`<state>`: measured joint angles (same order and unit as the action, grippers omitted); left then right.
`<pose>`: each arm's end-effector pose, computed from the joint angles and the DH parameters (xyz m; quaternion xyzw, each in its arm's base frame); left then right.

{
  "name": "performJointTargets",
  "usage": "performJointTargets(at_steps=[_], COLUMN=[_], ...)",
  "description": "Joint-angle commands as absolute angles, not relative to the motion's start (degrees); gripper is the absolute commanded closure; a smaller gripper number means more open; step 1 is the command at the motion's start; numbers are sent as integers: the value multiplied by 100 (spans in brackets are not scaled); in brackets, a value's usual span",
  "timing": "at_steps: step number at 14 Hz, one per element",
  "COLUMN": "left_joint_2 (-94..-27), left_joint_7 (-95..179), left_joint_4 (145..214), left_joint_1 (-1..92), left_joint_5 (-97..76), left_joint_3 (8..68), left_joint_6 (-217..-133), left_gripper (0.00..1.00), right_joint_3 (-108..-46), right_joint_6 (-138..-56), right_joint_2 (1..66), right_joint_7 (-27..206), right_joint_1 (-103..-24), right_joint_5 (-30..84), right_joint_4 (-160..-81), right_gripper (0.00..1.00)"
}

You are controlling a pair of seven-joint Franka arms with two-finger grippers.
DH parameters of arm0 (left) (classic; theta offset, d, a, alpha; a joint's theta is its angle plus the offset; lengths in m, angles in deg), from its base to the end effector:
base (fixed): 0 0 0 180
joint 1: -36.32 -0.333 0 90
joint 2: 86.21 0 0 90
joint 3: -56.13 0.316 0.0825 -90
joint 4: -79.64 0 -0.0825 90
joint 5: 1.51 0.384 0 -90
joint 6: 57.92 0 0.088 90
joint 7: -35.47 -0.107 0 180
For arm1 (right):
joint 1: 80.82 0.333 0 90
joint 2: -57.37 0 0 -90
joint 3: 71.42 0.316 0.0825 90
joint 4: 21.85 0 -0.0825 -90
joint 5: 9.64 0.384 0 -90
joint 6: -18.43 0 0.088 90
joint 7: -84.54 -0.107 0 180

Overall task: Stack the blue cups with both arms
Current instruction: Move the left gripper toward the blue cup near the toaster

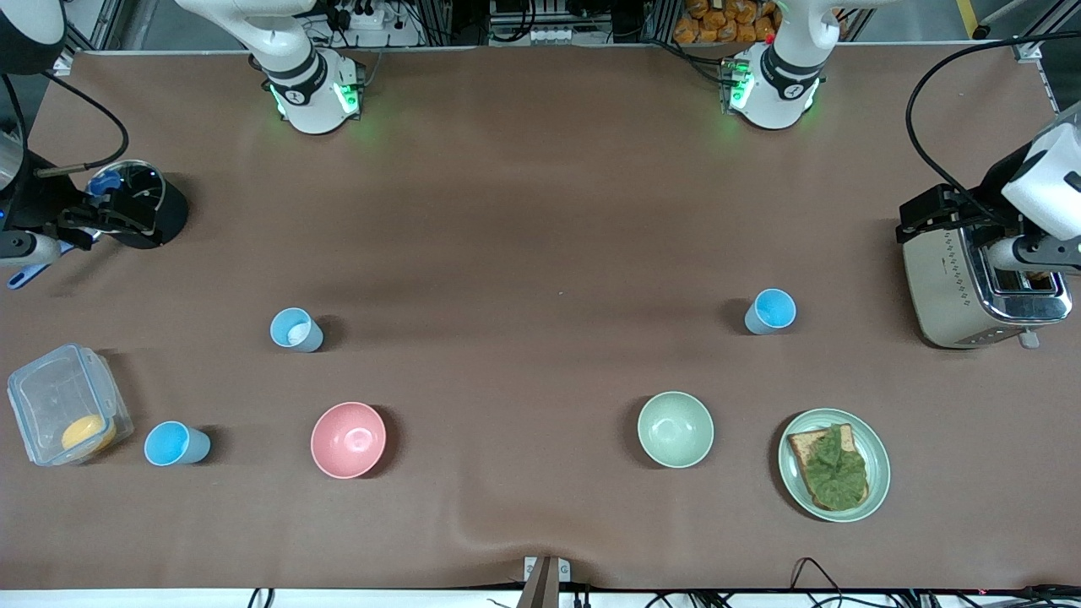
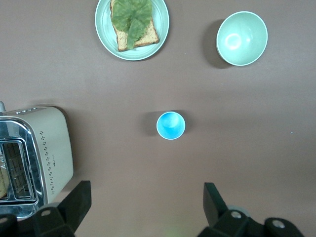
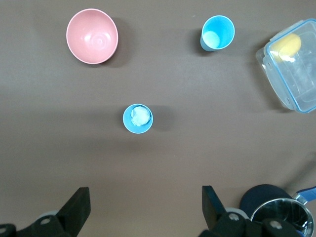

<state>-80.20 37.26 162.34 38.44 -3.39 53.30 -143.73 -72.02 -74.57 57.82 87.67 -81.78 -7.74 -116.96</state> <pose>0.5773 -0.0521 0.6186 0.9991 -0.0283 -0.0263 0.0175 0.5542 -0.0117 0.5912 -0.9997 -0.0126 0.0138 0.0172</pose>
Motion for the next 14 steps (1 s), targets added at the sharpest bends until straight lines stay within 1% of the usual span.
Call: performJointTargets(at_steps=[1, 5, 9, 10, 11, 12, 14], left_joint_2=[-8033, -7963, -7156, -6875, -6455, -6068, -5731], left_joint_7=[3679, 3827, 4741, 4734, 4699, 4733, 4873], left_joint_4=[16200, 16217, 16208, 16208, 16182, 16121, 16155], left_joint_1=[3869, 3912, 4175, 4281, 4360, 4526, 4660], left_joint_5=[-203, -196, -222, -178, -116, 67, 149], left_joint_3=[5340, 5340, 5340, 5340, 5340, 5349, 5340], left_joint_6=[-14397, -14397, -14476, -14476, -14484, -14598, -15044], left_gripper=[0, 0, 0, 0, 0, 0, 0], right_joint_3=[-7203, -7203, -7203, -7203, -7203, -7203, -7203], right_joint_6=[-7377, -7377, -7368, -7368, -7368, -7377, -7307], right_joint_2=[5869, 5860, 5860, 5860, 5860, 5808, 5703], right_joint_7=[8595, 8595, 8595, 8595, 8595, 8638, 8569], right_joint_1=[-8153, -8161, -8153, -8153, -8161, -8161, -8170], right_joint_5=[-753, -753, -744, -744, -744, -753, -718], right_joint_4=[-11669, -11660, -11660, -11660, -11660, -11660, -11703], right_gripper=[0, 0, 0, 0, 0, 0, 0])
